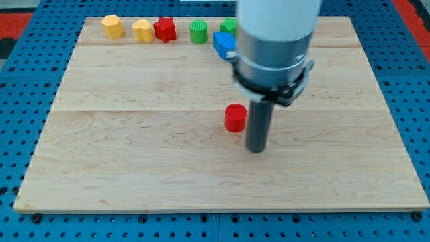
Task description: Place blue cube to the left of red circle
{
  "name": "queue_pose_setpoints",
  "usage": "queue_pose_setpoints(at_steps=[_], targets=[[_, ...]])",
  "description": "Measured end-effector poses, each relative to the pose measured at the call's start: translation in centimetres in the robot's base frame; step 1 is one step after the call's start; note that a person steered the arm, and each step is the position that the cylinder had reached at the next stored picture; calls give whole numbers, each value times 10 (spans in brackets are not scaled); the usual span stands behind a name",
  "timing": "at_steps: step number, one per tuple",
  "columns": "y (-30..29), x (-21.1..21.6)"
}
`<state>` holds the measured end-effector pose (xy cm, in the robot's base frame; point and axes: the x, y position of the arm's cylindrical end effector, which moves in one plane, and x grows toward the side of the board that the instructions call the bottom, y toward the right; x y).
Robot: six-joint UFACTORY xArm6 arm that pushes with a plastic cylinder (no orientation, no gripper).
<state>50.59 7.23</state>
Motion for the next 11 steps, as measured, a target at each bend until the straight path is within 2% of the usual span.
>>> queue_pose_setpoints(at_steps=[1, 2, 3, 4, 6, 7, 8, 9, 10, 11], targets=[[4, -61], [-52, -52], [-55, 14], [-24, -9], [74, -168], [89, -255], [41, -314], [-42, -304], [-48, -275], [-48, -223]])
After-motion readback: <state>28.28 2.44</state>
